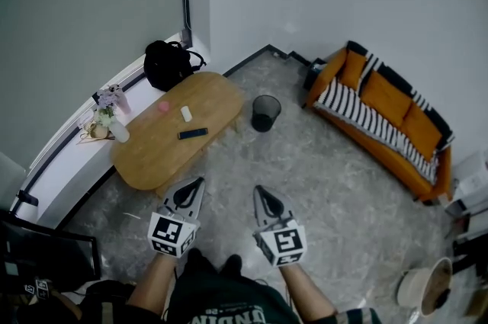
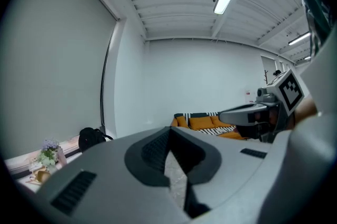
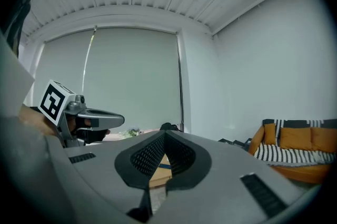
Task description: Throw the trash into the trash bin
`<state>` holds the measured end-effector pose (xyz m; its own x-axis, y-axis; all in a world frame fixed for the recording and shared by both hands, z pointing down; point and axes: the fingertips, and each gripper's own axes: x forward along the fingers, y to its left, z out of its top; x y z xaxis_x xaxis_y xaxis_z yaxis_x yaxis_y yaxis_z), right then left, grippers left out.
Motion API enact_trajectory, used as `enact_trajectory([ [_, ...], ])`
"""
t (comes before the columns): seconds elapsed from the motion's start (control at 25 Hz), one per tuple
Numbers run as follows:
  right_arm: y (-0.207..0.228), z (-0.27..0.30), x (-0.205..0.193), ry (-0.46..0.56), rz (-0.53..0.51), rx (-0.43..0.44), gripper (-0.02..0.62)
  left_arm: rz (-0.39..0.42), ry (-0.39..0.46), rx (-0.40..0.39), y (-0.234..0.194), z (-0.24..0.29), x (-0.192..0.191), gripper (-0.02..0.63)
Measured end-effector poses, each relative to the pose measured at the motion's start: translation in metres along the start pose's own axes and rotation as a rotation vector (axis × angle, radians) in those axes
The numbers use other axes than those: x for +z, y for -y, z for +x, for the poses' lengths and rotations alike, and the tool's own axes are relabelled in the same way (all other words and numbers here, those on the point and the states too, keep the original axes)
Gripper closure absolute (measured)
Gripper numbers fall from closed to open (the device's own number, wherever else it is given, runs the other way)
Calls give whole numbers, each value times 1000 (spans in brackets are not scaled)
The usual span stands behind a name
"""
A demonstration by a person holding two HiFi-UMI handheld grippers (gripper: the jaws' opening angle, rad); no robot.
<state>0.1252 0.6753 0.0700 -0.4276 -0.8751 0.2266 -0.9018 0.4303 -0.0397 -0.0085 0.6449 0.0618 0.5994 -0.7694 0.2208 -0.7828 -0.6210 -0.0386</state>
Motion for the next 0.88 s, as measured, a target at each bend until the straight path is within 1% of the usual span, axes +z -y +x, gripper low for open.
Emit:
enact_trajectory([
  [0.24,20,-8,-6,12,4,12,597,-6,-11,16,11,6,-2,607],
  [0.56,45,8,-5,20,18,-16,597,-7,-13,2,0,36,-5,607],
  [0.72,57,31,-2,21,20,-16,597,-16,-12,-2,-16,60,-7,608],
  [0.88,68,74,-3,-4,14,4,597,-28,-15,11,-48,87,-10,607],
])
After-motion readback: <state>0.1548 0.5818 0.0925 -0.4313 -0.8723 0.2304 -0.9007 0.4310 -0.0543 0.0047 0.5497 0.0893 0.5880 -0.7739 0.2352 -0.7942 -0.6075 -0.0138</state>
